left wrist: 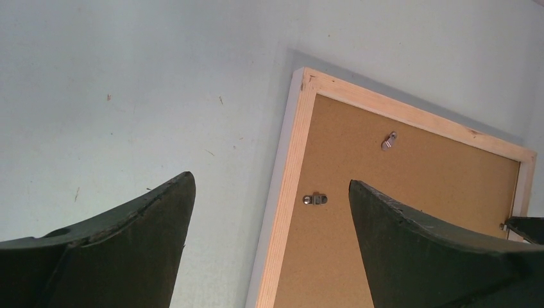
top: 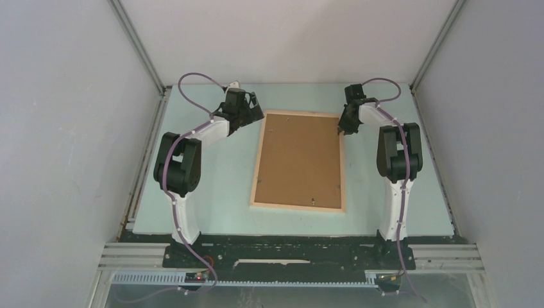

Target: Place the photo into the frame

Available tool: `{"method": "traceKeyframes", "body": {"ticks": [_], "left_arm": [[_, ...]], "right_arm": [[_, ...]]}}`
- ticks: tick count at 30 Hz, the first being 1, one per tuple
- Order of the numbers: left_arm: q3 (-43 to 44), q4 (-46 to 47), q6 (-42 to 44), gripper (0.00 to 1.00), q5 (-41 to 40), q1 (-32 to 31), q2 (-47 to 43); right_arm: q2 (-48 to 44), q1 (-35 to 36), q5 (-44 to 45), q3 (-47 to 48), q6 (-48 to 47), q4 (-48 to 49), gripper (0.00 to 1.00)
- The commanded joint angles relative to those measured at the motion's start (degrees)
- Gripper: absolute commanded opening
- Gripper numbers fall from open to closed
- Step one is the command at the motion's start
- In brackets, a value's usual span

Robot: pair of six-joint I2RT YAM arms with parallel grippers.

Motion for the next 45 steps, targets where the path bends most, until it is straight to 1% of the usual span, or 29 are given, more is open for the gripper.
{"method": "traceKeyframes", "body": {"ticks": [1,3,7,9,11,14,15,17,18,22,25,28,30,33,35,39,42,45], "left_arm": [[-1.2,2.0,1.2,0.96,-0.9,-0.4,-3.8],[-1.9,2.0,1.3,0.97,-0.1,-0.4,-4.2],[-1.9,0.6,2.0,0.98,0.6,-0.5,-3.9],[-0.3,-1.6,2.5,0.98,1.1,-0.8,-2.6],[1.6,-4.5,2.7,0.98,-0.2,-1.6,-1.1],[6.7,-8.7,3.8,0.98,-1.1,-3.3,1.9],[8.6,-11.0,4.1,0.97,-1.4,-3.7,3.0],[11.1,-13.2,4.1,0.93,-0.8,-4.0,5.0],[11.6,-14.2,3.7,0.91,-0.8,-4.0,5.5],[11.1,-14.5,3.1,0.9,0.7,-4.0,5.6],[12.5,-15.7,3.0,0.8,2.0,-4.0,7.2],[16.5,-19.4,3.6,0.74,3.2,-4.0,10.3],[17.1,-20.3,3.1,0.69,3.6,-4.0,11.0],[19.3,-22.0,2.5,0.69,4.4,-4.0,12.9],[22.5,-25.1,1.8,0.64,2.8,-4.0,14.9],[28.0,-30.6,0.7,0.61,0.1,-4.0,18.2],[29.3,-30.6,-0.1,0.61,-1.1,-4.0,18.8],[31.3,-31.3,-0.6,0.57,-1.0,-4.0,20.3]], "right_arm": [[-0.7,-0.1,0.3,-0.9,0.4,1.8,0.15],[-0.8,-0.1,-0.4,-0.9,0.3,2.2,0.18],[-1.1,-0.2,-1.7,-1.0,-0.2,3.2,0.36],[-1.1,-0.3,-2.7,-0.9,-0.5,3.8,0.41],[-1.1,-0.6,-3.2,-0.9,-0.5,3.8,0.44],[-1.1,-0.9,-3.6,-1.3,-0.6,4.4,0.45],[-1.1,-0.9,-4.9,-1.3,-0.7,4.5,0.45],[-0.9,-0.9,-5.7,-1.2,-0.9,4.7,0.45],[-0.8,-1.0,-5.8,-1.2,-0.9,4.7,0.45],[-0.6,-1.2,-6.3,-1.0,-1.0,4.7,0.45],[-0.7,-1.2,-6.4,-1.1,-1.1,4.8,0.44],[-0.7,-1.2,-6.7,-1.1,-1.2,4.8,0.43],[-0.8,-1.2,-6.6,-1.2,-1.2,4.8,0.43],[-0.8,-1.2,-6.9,-1.1,-1.2,4.8,0.42],[-0.9,-1.1,-7.0,-1.3,-1.2,4.7,0.42],[-1.1,-0.8,-6.8,-1.3,-1.4,4.5,0.41],[-1.0,-0.6,-7.0,-1.3,-1.4,4.5,0.4],[-0.9,-0.5,-7.0,-1.3,-1.5,4.5,0.4]]}}
